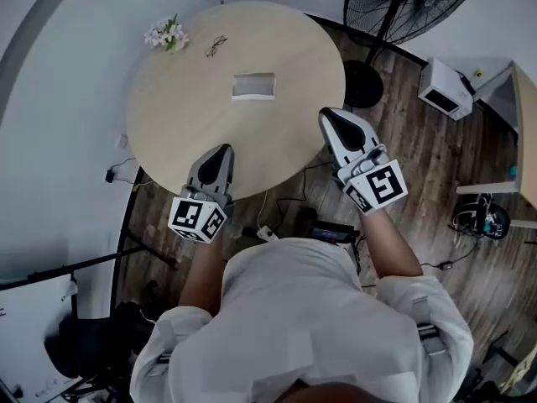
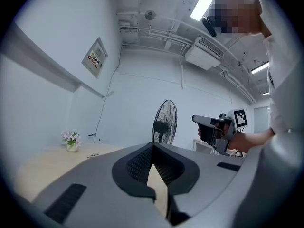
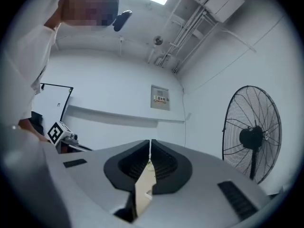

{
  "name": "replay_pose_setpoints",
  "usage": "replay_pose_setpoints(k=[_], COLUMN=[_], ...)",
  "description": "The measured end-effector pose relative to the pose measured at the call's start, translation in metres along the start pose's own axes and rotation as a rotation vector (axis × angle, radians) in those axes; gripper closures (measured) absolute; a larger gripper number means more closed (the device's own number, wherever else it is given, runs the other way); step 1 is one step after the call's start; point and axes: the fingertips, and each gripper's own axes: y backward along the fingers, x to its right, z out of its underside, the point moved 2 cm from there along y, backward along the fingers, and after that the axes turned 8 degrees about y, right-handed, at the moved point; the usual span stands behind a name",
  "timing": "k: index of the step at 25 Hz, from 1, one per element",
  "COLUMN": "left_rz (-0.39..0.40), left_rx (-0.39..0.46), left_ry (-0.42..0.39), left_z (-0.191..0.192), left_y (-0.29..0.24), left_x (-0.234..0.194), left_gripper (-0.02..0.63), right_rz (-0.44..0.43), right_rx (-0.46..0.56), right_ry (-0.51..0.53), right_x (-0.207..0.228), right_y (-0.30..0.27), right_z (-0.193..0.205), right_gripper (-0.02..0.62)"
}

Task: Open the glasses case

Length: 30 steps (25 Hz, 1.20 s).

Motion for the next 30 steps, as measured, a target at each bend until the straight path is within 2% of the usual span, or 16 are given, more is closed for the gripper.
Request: replay_pose_setpoints(k=[5,10,15,24,30], left_rz=[0.026,0.073,0.129,0.189,0.188], left_rx=[0.073,0.074,0.044,-0.021,-0.057], left_ry=[0.052,0.053,0.097,0.161,0.177], left_z=[-0.033,-0.034,-0.017,0.037,0.062], left_y=[0.037,0.088,0.150,0.245,0.258], left_x=[0.003,0.002,-0.003,-0.017,0.000], left_gripper=[0.592,0.592,0.592,0.592,0.592], right_rz=[0.111,0.181,0.253,0.260,0.207], right_rx=[0.000,-0.050,-0.092,-0.209,-0.244], right_ry=[-0.063,-0.078,-0.103,-0.158,-0.170], right_x=[-0.012,-0.067,-0.134,-0.256,-0.274], right_y=[0.049,0.089,0.121,0.151,0.159], right_z=[-0.022,-0.020,-0.016,0.011,0.016], right_gripper=[0.568,0.568,0.568,0.569,0.569])
